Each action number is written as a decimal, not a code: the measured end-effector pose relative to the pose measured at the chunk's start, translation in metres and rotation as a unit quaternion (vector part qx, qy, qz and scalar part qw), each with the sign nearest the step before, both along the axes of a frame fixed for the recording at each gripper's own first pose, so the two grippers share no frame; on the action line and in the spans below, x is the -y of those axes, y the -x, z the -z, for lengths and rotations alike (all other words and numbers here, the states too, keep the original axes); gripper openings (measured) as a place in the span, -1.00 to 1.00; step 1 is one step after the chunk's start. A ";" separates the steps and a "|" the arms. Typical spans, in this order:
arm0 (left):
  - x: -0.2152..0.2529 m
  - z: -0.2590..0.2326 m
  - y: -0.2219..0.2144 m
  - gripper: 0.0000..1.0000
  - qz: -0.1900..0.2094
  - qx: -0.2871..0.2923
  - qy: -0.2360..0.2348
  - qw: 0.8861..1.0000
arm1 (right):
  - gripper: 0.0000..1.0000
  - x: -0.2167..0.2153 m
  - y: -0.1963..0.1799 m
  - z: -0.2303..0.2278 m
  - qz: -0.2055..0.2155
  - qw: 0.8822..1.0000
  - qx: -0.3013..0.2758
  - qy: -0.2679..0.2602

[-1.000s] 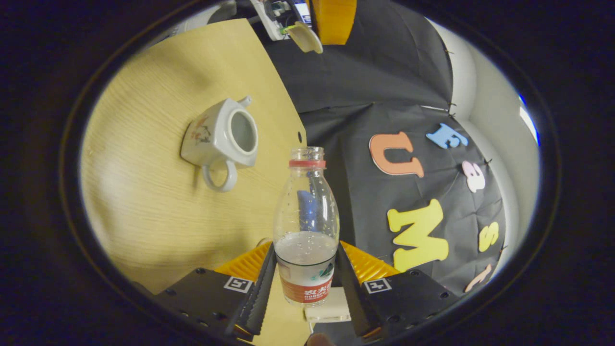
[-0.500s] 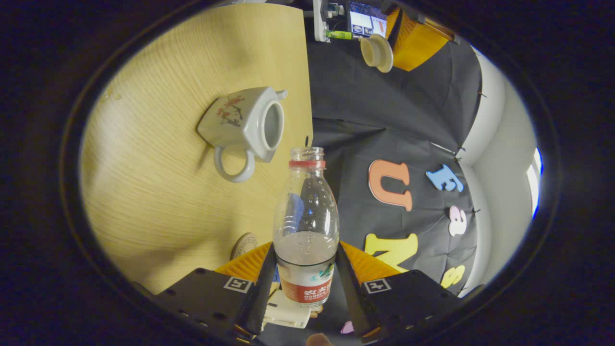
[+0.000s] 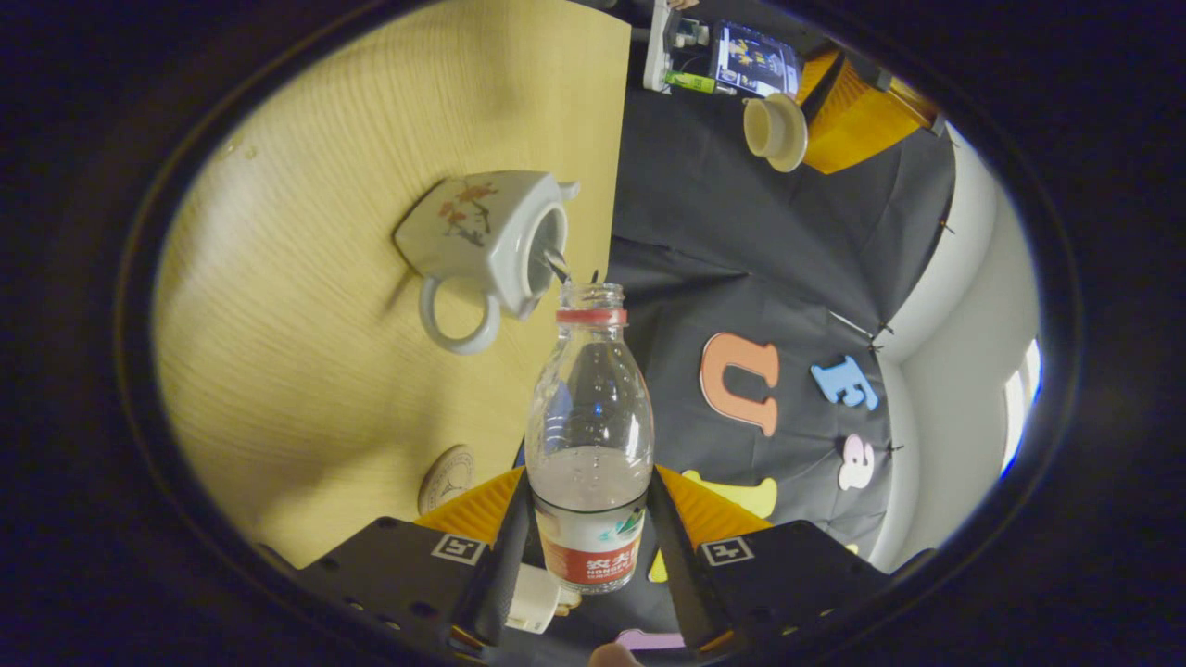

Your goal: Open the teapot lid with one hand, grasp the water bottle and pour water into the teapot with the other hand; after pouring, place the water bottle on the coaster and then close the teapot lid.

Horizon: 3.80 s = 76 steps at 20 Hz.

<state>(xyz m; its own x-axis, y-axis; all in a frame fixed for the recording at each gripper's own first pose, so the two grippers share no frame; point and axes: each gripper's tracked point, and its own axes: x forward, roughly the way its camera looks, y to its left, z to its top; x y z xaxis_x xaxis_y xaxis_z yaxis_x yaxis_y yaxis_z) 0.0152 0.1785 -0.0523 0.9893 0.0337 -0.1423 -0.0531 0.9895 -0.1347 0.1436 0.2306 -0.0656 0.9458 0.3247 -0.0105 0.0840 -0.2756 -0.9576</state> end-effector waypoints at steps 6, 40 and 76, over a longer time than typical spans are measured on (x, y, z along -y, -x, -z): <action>-0.001 -0.002 0.001 -0.94 0.001 0.002 0.001 1.000 | 0.38 -0.002 0.002 -0.002 -0.003 1.000 0.011 0.012; -0.005 -0.002 0.004 -0.96 0.005 0.001 0.001 1.000 | 0.37 -0.022 0.006 -0.019 -0.031 0.993 0.069 0.087; -0.018 -0.005 0.006 -0.94 -0.008 0.008 0.019 1.000 | 0.37 -0.014 0.011 -0.015 -0.036 0.999 0.002 -0.029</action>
<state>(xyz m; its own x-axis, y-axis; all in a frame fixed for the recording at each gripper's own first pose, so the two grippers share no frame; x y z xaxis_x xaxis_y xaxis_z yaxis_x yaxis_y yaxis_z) 0.0089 0.1966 -0.0474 0.9909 0.0434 -0.1277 -0.0655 0.9826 -0.1739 0.1322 0.2444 -0.0510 0.9200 0.3917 0.0145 0.1061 -0.2132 -0.9712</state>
